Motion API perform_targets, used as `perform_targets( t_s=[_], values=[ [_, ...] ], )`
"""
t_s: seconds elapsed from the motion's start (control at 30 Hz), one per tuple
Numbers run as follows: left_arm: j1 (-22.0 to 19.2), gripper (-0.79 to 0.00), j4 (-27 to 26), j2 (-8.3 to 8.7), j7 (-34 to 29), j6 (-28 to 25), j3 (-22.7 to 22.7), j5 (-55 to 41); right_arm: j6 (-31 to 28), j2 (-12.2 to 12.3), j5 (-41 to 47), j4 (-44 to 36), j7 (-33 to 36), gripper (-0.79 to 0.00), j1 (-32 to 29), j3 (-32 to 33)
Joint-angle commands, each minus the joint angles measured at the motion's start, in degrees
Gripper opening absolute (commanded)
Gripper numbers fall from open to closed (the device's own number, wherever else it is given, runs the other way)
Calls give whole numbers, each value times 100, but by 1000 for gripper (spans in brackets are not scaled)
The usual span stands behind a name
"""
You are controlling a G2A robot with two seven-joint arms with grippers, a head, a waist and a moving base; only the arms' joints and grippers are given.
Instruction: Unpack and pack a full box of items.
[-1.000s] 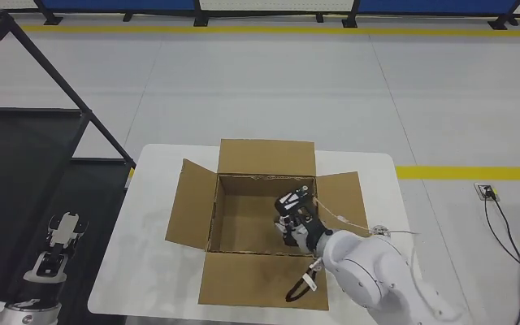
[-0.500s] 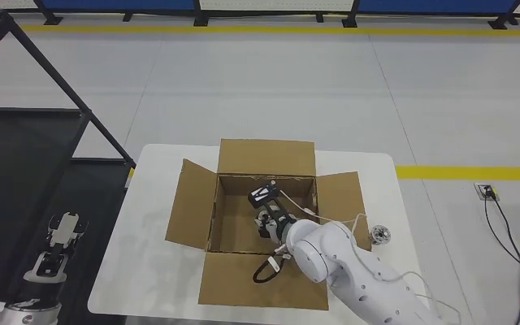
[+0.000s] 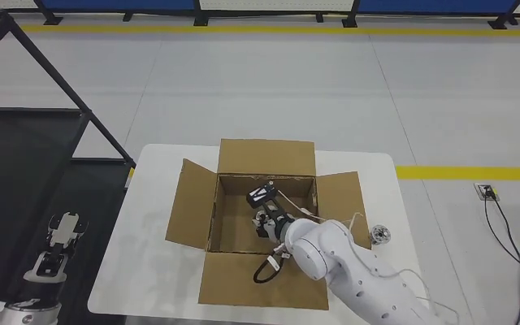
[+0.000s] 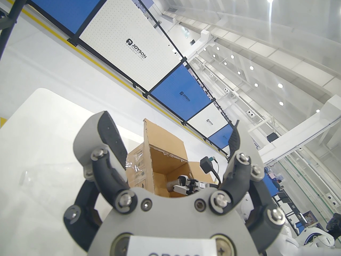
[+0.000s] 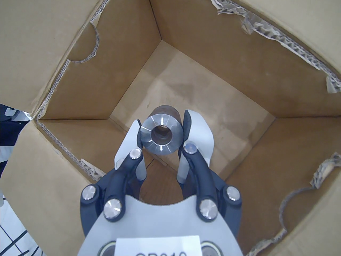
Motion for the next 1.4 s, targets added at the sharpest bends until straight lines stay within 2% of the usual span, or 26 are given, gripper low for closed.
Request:
perform_targets(
  t_s=[0.0,0.27,0.43,0.53,0.6,0.63,0.8,0.93,1.07,1.2,1.37],
  values=[
    [0,0,0,0,0,0,0,0,-77,-167,62,541,-7,-785,340,-272],
    [0,0,0,0,0,0,0,0,252,-986,81,2580,-264,-785,1266,-1260],
    [0,0,0,0,0,0,0,0,440,-1435,111,3433,-194,-785,1529,-1592],
    [0,0,0,0,0,0,0,0,351,-1639,169,3790,-138,-785,1625,-1683],
    [0,0,0,0,0,0,0,0,321,-1749,204,3976,-143,-496,1661,-1704],
    [0,0,0,0,0,0,0,0,315,-1797,211,4058,-155,0,1680,-1707],
    [0,0,0,0,0,0,0,0,284,-1962,204,4304,-213,0,1729,-1668],
    [0,0,0,0,0,0,0,0,367,-1971,106,4115,-207,0,1711,-1544],
    [0,0,0,0,0,0,0,0,431,-1808,-98,3561,-163,0,1534,-1280],
    [0,0,0,0,0,0,0,0,303,-1488,-390,2602,39,0,1142,-835],
    [0,0,0,0,0,0,0,0,336,-957,-1176,671,153,0,115,40]
  ],
)
